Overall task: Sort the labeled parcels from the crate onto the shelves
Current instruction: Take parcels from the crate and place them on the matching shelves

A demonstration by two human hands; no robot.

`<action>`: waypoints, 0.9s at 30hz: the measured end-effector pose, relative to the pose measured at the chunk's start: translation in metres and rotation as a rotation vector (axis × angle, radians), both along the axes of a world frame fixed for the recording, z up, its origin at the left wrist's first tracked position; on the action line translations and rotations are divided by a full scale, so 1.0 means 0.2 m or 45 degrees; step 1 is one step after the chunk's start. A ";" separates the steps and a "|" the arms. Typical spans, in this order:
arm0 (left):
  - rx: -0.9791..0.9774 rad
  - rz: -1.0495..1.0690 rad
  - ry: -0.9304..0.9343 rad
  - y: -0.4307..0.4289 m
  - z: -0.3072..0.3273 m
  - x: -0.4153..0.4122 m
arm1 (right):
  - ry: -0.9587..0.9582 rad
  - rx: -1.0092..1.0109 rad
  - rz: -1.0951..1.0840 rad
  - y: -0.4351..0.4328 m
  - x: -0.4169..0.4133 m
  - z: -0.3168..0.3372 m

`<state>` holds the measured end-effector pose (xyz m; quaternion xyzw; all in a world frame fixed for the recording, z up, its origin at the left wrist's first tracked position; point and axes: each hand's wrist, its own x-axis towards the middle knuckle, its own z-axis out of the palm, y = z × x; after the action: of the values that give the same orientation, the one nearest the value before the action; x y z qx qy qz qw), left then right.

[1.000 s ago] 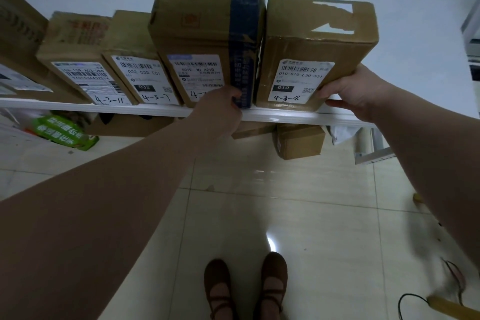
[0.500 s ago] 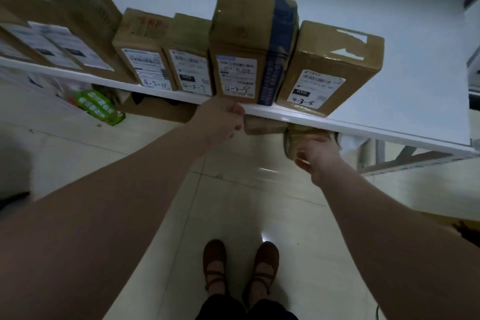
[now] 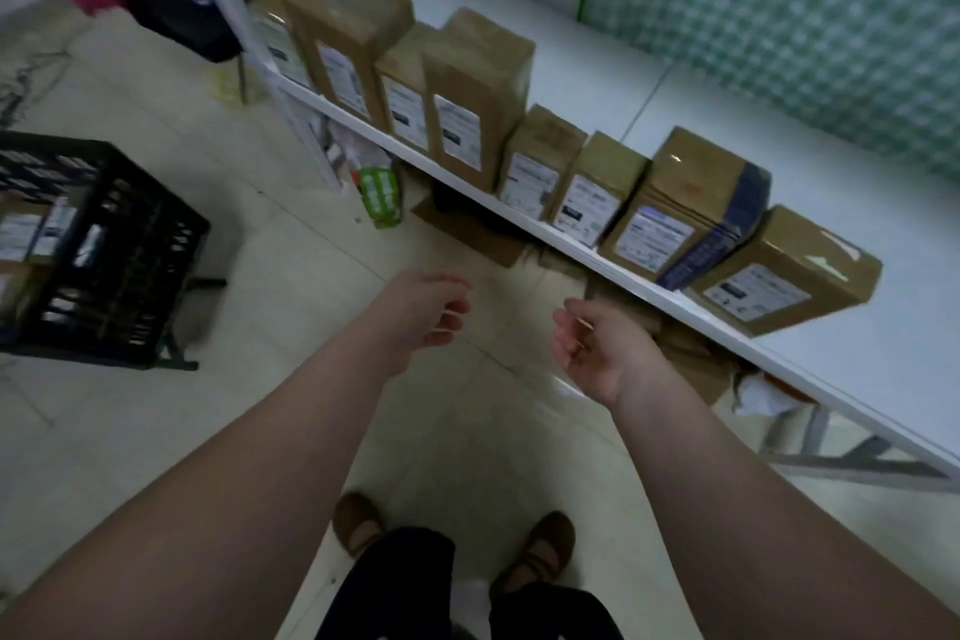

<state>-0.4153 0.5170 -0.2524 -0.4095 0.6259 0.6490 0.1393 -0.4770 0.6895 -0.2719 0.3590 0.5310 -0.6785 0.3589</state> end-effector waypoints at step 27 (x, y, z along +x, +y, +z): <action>-0.531 1.205 -0.081 -2.31 0.44 1.70 | 0.863 0.618 1.494 -2.55 0.78 -0.03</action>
<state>-0.0744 0.0554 -0.1644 -0.6863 0.4837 0.4896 -0.2351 -0.3208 0.1804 -0.2782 -0.1463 0.8544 -0.3109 0.3898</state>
